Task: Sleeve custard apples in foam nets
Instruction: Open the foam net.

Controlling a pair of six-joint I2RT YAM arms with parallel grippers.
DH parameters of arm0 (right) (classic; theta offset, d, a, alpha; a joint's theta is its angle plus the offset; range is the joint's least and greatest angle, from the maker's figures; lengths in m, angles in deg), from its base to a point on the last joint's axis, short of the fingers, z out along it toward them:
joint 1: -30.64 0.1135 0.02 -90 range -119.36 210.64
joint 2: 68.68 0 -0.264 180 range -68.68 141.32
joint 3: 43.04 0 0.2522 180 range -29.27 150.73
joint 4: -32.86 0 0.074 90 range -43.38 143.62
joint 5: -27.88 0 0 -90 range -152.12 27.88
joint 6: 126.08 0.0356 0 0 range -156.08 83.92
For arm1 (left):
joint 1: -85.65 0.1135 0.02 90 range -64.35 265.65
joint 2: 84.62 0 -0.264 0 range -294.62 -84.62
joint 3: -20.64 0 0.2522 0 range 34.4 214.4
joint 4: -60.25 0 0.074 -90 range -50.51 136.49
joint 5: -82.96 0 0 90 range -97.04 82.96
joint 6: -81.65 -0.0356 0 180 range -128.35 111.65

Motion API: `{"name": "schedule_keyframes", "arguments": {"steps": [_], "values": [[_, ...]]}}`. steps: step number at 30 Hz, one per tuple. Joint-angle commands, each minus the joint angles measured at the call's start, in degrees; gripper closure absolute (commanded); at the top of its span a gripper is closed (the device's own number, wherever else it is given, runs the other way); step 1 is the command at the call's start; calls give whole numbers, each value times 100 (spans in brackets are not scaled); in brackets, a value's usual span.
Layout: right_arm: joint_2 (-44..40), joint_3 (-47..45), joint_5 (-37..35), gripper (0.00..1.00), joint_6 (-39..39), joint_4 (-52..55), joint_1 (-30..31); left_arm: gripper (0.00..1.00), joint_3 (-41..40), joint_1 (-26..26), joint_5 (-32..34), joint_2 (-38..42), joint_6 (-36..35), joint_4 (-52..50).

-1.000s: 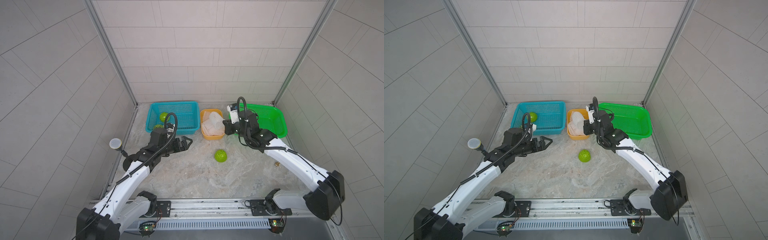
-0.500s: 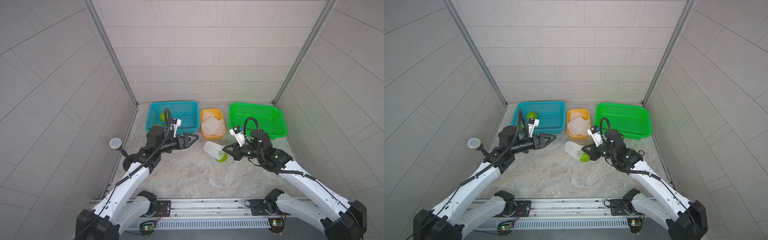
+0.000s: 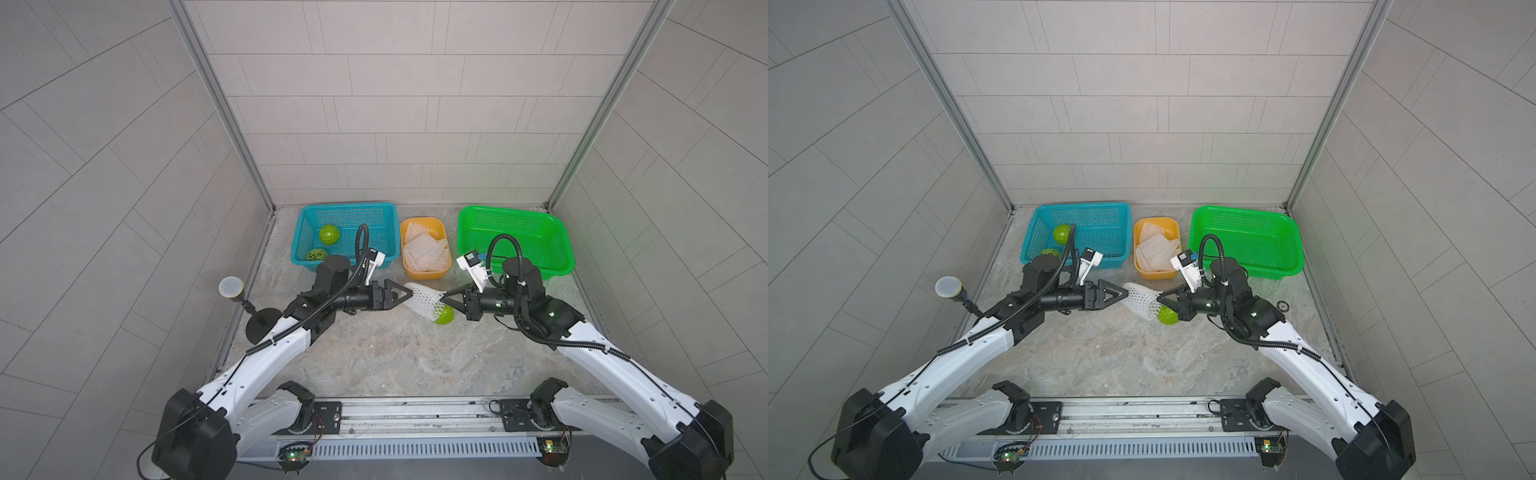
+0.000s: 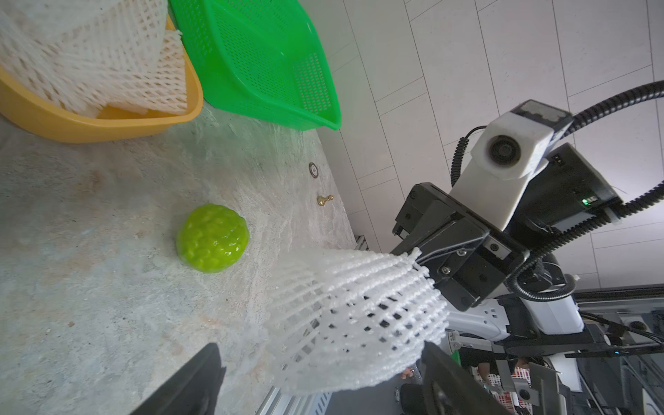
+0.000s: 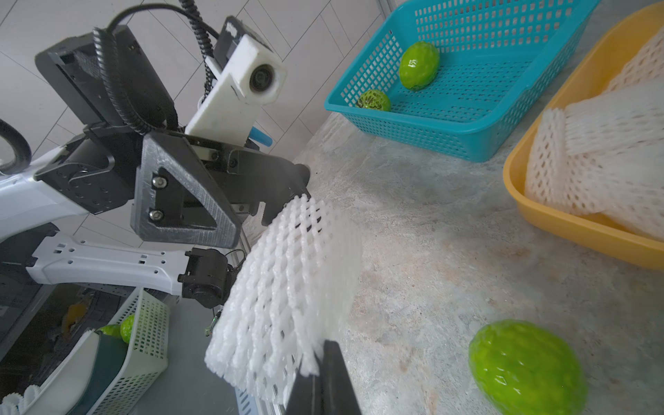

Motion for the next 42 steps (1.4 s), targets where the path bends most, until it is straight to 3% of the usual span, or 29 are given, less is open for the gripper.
{"name": "schedule_keyframes", "arguments": {"steps": [1,4,11,15,19,28,29,32,35,39,42], "values": [[-6,-10,104,100,155,-372,15,14,-146,-53,-226,30,324,817],[8,-37,121,100,187,-403,17,22,-285,-53,-333,40,645,1376],[74,-76,112,100,176,-389,18,42,-386,-60,-401,134,703,1480],[111,-50,112,100,198,-367,7,63,-458,-60,-384,186,748,1506],[103,0,165,100,235,-402,5,70,-509,-60,-451,149,803,1556],[257,314,148,100,152,-205,-55,96,-669,-77,-586,-21,1112,2138],[282,359,155,100,145,-196,-58,95,-686,-77,-593,-57,1152,2213],[347,516,216,100,19,-52,-70,75,-695,-86,-575,-118,1247,2349],[420,635,271,100,-174,168,-65,66,-682,-71,-585,-124,1279,2356],[537,759,182,100,-411,608,-70,66,-704,-81,-582,-42,1287,2367],[574,741,211,100,-387,582,-71,74,-731,-77,-554,-27,1319,2432]]}}
